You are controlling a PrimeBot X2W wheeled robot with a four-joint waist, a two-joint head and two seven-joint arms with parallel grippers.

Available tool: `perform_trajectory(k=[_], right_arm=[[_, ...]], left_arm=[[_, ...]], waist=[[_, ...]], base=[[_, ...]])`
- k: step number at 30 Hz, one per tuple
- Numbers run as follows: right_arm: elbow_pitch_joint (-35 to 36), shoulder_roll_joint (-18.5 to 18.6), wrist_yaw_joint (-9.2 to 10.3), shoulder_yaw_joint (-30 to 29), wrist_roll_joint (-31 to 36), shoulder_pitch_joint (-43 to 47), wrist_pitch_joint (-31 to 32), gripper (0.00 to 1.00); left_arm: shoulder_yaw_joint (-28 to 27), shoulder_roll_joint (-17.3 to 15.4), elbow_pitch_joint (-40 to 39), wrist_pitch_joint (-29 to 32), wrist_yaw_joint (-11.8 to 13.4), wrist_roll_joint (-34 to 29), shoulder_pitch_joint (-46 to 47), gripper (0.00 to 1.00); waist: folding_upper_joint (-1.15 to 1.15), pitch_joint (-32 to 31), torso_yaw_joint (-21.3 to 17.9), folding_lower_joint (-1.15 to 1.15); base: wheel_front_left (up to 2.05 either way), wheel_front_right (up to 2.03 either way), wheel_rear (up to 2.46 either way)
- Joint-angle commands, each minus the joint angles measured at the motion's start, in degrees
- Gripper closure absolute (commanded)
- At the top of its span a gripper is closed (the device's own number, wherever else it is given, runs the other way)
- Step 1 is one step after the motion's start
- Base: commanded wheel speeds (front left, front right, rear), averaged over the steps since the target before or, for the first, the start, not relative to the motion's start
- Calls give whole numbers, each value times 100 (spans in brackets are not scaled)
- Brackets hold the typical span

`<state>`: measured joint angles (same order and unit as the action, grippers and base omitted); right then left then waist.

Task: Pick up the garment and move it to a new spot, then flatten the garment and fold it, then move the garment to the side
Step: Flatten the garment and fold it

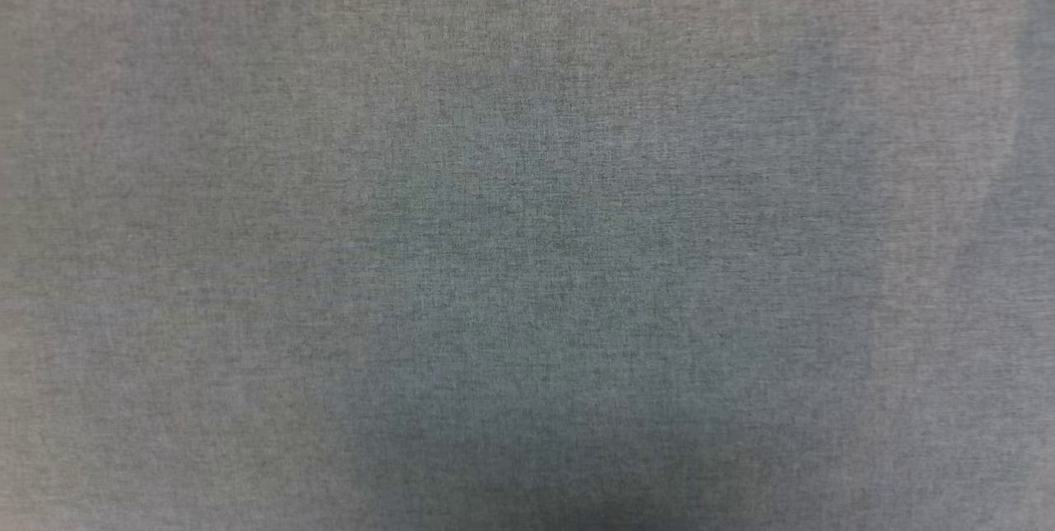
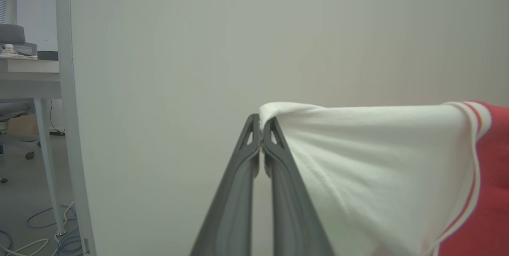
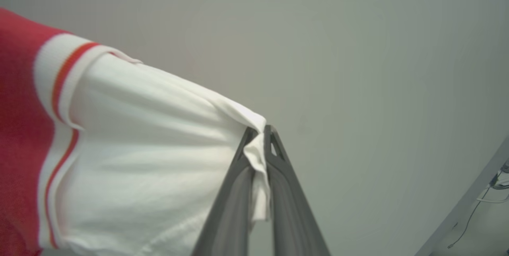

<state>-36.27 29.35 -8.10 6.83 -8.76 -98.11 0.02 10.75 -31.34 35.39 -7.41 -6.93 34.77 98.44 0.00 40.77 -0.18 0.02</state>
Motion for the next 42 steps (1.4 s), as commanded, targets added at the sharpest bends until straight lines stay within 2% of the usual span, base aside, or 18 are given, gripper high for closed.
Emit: perform_trajectory(k=[1, 10, 20, 32, 42], right_arm=[[-167, 79, 61, -50, 45, -62, -85, 100], [-729, -67, 61, 308, -114, 375, -582, 100], [-797, -54, 61, 811, -959, 2060, -832, 100], [64, 126, 61, 1389, -2070, 4911, -803, 100], [1017, 349, 61, 1939, -2534, 6616, -406, 100]], left_arm=[[-49, -80, 155, -108, 15, 13, 113, 100], [488, 233, 607, -527, -52, 388, -656, 100], [1052, 374, 428, -709, -55, 1150, -2589, 100], [1438, 523, 203, -750, -55, 1837, -5275, 100], [1680, 376, 186, -696, -45, 2011, -6887, 100]], waist=[[0, 155, 26, -2], [0, 53, 108, -2], [0, -796, 109, -2], [0, -2156, 129, -2], [0, -2813, 130, -2]], base=[[0, 0, 0], [0, 0, 0], [0, 0, 0], [0, 0, 0], [0, 0, 0]])
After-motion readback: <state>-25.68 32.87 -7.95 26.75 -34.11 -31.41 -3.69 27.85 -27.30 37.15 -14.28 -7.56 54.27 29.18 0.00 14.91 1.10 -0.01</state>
